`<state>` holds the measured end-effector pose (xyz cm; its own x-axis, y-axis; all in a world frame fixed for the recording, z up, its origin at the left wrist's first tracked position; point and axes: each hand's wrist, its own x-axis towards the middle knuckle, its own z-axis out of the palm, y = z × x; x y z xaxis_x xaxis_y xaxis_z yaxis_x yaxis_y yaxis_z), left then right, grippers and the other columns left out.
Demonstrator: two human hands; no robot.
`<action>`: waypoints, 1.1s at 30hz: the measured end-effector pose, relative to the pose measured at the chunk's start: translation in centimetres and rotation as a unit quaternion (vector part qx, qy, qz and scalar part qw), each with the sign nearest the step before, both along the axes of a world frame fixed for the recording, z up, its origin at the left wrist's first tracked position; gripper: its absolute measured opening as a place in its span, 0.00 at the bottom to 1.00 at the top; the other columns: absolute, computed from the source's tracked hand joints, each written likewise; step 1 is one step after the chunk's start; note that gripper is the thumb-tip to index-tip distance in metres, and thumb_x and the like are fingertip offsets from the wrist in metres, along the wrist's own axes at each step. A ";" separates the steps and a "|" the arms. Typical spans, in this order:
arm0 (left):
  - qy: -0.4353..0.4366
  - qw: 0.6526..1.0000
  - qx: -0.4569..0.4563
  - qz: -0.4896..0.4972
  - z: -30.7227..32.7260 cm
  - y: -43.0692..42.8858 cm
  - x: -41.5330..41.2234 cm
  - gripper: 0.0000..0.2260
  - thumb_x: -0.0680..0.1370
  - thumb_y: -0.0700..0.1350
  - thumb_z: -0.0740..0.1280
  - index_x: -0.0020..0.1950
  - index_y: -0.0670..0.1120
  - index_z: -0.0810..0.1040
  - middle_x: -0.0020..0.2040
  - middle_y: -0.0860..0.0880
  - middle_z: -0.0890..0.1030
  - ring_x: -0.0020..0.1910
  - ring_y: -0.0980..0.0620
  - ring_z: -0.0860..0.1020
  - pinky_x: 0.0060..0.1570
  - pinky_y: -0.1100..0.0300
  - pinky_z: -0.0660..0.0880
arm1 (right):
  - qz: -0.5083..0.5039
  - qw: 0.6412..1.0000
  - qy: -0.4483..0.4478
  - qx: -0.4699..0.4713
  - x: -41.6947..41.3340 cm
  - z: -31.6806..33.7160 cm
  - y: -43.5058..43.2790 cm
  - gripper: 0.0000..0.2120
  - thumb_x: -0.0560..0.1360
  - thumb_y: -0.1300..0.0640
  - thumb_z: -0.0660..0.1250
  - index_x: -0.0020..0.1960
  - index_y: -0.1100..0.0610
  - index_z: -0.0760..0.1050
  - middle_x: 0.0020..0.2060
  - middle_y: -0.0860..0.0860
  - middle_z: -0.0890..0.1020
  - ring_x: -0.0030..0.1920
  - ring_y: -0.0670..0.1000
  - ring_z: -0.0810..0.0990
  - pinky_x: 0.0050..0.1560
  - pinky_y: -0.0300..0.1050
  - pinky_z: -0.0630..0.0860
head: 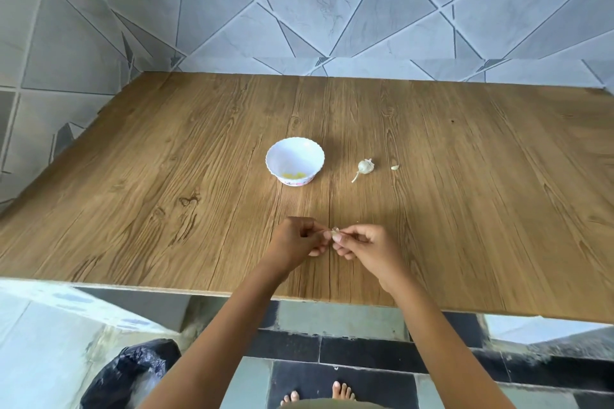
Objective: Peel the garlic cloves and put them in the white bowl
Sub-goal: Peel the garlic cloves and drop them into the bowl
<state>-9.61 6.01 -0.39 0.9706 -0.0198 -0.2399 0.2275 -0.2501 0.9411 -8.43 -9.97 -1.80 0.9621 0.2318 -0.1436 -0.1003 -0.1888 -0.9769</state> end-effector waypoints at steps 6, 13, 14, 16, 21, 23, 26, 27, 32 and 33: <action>-0.008 0.994 0.106 -0.030 0.2 -0.1 0.2 0.10 0.79 0.39 0.64 0.38 0.41 0.79 0.31 0.46 0.78 0.29 0.54 0.75 0.33 0.64 0.74 | -0.002 0.984 -0.140 -0.111 -0.1 -1.2 0.4 0.04 0.74 0.60 0.70 0.40 0.56 0.80 0.32 0.45 0.81 0.32 0.42 0.78 0.35 0.37 0.75; -0.049 0.982 0.175 -0.056 0.2 -0.4 0.6 0.14 0.80 0.43 0.63 0.38 0.36 0.77 0.27 0.52 0.76 0.26 0.57 0.73 0.34 0.62 0.71 | -0.001 0.965 -0.216 -0.147 0.0 -1.9 0.2 0.05 0.75 0.58 0.67 0.41 0.55 0.78 0.34 0.45 0.80 0.34 0.47 0.79 0.35 0.47 0.78; -0.060 0.981 0.179 -0.048 0.3 -0.4 0.7 0.14 0.79 0.42 0.64 0.38 0.35 0.77 0.27 0.52 0.76 0.25 0.58 0.73 0.33 0.62 0.71 | -0.004 0.968 -0.205 -0.146 0.1 -1.8 0.0 0.05 0.75 0.60 0.68 0.41 0.55 0.79 0.33 0.44 0.80 0.34 0.46 0.79 0.35 0.43 0.77; -0.061 0.984 0.167 -0.022 0.3 -0.1 0.8 0.14 0.77 0.43 0.67 0.38 0.33 0.78 0.28 0.49 0.78 0.26 0.56 0.75 0.33 0.61 0.74 | -0.002 0.971 -0.186 -0.152 0.4 -1.4 -0.4 0.05 0.74 0.60 0.69 0.40 0.55 0.79 0.32 0.44 0.80 0.33 0.46 0.79 0.35 0.43 0.76; -0.027 0.996 0.083 0.014 0.4 0.6 0.6 0.01 0.73 0.39 0.73 0.42 0.42 0.82 0.36 0.42 0.82 0.32 0.52 0.79 0.36 0.63 0.79 | -0.044 0.976 -0.164 -0.132 0.5 -1.0 -0.3 0.09 0.69 0.58 0.75 0.33 0.54 0.77 0.27 0.44 0.77 0.27 0.42 0.73 0.30 0.36 0.69; -0.019 0.998 0.060 0.016 0.4 0.7 0.6 0.02 0.72 0.36 0.73 0.44 0.42 0.82 0.37 0.42 0.82 0.33 0.53 0.78 0.35 0.66 0.77 | -0.041 0.980 -0.152 -0.122 0.5 -1.0 -0.1 0.10 0.70 0.58 0.74 0.34 0.51 0.76 0.29 0.45 0.78 0.30 0.42 0.74 0.32 0.35 0.71; -0.019 0.998 0.058 0.012 0.6 0.7 0.6 0.04 0.73 0.35 0.71 0.46 0.41 0.83 0.36 0.44 0.81 0.32 0.55 0.78 0.35 0.68 0.76 | -0.017 0.993 -0.089 -0.078 0.3 -0.5 0.2 0.07 0.75 0.64 0.68 0.43 0.52 0.79 0.38 0.48 0.83 0.38 0.47 0.82 0.43 0.42 0.80; -0.023 0.998 0.062 0.008 0.7 0.7 0.6 0.04 0.74 0.35 0.71 0.45 0.42 0.83 0.35 0.45 0.81 0.31 0.56 0.78 0.35 0.68 0.76 | -0.008 0.997 -0.060 -0.056 0.2 -0.3 0.2 0.07 0.75 0.63 0.67 0.45 0.53 0.79 0.40 0.50 0.84 0.40 0.48 0.83 0.44 0.42 0.80; -0.062 0.990 0.124 -0.013 0.8 0.6 0.6 0.01 0.74 0.39 0.72 0.43 0.43 0.83 0.35 0.47 0.82 0.33 0.55 0.78 0.40 0.61 0.78 | -0.016 1.000 0.009 0.022 -0.4 0.8 0.4 0.01 0.73 0.61 0.70 0.43 0.57 0.80 0.35 0.53 0.83 0.34 0.45 0.81 0.36 0.35 0.76; -0.086 0.983 0.159 -0.016 0.7 0.6 0.7 0.01 0.73 0.40 0.72 0.44 0.43 0.83 0.34 0.49 0.81 0.33 0.55 0.78 0.40 0.63 0.76 | -0.021 0.999 0.029 0.028 -0.4 0.9 0.5 0.02 0.73 0.62 0.69 0.42 0.58 0.80 0.34 0.52 0.83 0.33 0.45 0.81 0.35 0.34 0.76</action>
